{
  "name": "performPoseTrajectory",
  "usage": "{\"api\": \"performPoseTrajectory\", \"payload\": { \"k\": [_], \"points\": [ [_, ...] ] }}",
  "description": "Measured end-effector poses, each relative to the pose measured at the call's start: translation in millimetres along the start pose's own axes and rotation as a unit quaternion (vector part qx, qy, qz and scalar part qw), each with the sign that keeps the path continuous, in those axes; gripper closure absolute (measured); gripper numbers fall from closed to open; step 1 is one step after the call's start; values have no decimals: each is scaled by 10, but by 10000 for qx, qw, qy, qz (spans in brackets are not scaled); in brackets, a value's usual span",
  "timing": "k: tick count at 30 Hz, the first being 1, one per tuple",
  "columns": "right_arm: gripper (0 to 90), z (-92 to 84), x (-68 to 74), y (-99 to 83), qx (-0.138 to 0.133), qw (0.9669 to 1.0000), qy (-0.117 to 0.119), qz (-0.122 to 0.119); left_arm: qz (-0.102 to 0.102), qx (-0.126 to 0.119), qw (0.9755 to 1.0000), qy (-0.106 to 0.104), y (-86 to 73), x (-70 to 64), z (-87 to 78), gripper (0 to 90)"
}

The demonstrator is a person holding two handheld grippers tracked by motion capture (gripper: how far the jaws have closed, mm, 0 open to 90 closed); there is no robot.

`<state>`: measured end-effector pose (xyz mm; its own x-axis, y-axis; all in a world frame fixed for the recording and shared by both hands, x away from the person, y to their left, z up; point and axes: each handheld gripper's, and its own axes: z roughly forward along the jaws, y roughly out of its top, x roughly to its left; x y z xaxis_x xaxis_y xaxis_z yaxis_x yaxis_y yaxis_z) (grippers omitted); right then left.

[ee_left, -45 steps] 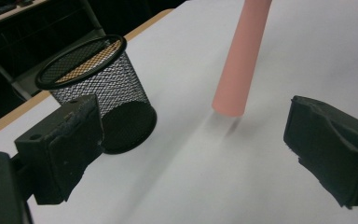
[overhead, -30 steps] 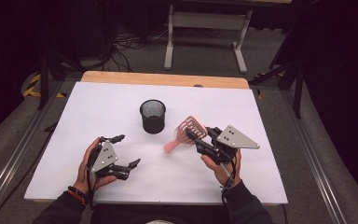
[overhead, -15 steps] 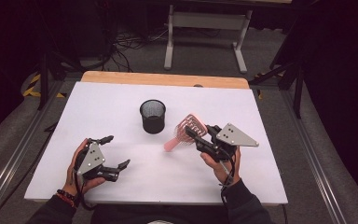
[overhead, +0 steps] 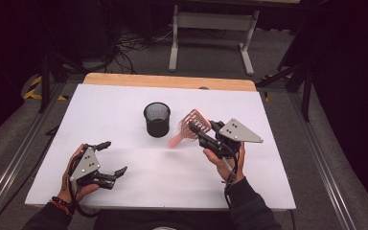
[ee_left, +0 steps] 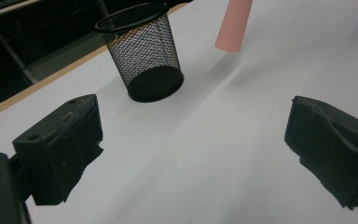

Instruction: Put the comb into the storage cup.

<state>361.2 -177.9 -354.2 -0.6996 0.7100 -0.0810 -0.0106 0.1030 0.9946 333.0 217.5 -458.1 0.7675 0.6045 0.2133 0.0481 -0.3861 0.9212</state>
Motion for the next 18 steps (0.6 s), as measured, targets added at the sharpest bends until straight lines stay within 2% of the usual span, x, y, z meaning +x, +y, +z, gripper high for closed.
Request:
{"api": "performPoseTrajectory", "payload": {
  "k": [13,15,18],
  "points": [
    [635,70,-72,252,-80,9999,-108,-52,-150,-31,9998,83,-67,3,-126,50],
    [635,122,-95,337,-181,9996,-171,-115,-141,-42,9998,104,-74,-4,-141,50],
    [635,148,-108,371,-242,9996,-145,-86,-149,-7,9998,107,-81,-9,-136,50]
  ]
}}
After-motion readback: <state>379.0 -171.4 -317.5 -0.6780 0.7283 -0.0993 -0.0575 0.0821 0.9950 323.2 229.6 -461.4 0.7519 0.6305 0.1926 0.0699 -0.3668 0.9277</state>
